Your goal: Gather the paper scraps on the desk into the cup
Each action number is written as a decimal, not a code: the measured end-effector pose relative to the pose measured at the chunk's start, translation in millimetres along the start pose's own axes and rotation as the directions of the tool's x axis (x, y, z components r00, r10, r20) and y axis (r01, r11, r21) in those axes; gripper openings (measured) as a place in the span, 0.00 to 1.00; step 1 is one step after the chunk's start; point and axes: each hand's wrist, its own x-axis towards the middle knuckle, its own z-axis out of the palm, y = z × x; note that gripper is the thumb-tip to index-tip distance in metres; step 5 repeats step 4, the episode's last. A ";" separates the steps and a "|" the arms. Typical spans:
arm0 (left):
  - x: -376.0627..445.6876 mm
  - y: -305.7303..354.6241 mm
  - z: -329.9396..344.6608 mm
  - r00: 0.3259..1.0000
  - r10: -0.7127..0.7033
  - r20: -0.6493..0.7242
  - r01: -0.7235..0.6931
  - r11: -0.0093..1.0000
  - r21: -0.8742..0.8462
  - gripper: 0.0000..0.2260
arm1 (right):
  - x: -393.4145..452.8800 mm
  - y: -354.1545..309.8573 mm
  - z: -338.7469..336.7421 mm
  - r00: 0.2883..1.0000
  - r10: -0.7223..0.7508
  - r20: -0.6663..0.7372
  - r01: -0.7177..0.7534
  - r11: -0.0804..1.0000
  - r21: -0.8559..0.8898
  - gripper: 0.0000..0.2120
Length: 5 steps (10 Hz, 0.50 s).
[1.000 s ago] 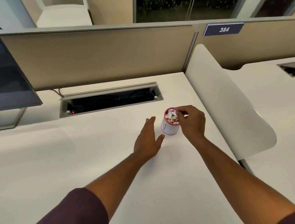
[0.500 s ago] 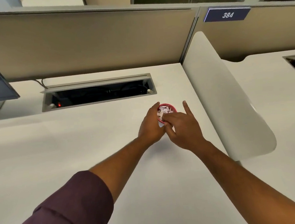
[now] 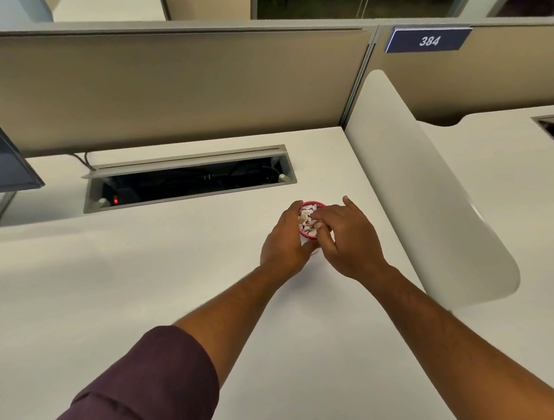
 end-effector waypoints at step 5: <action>-14.5 14.8 -12.4 0.994 -0.039 0.102 0.038 0.999 0.014 0.48 | -21.1 -16.9 -4.2 0.991 0.119 -0.060 -0.112 0.988 0.109 0.23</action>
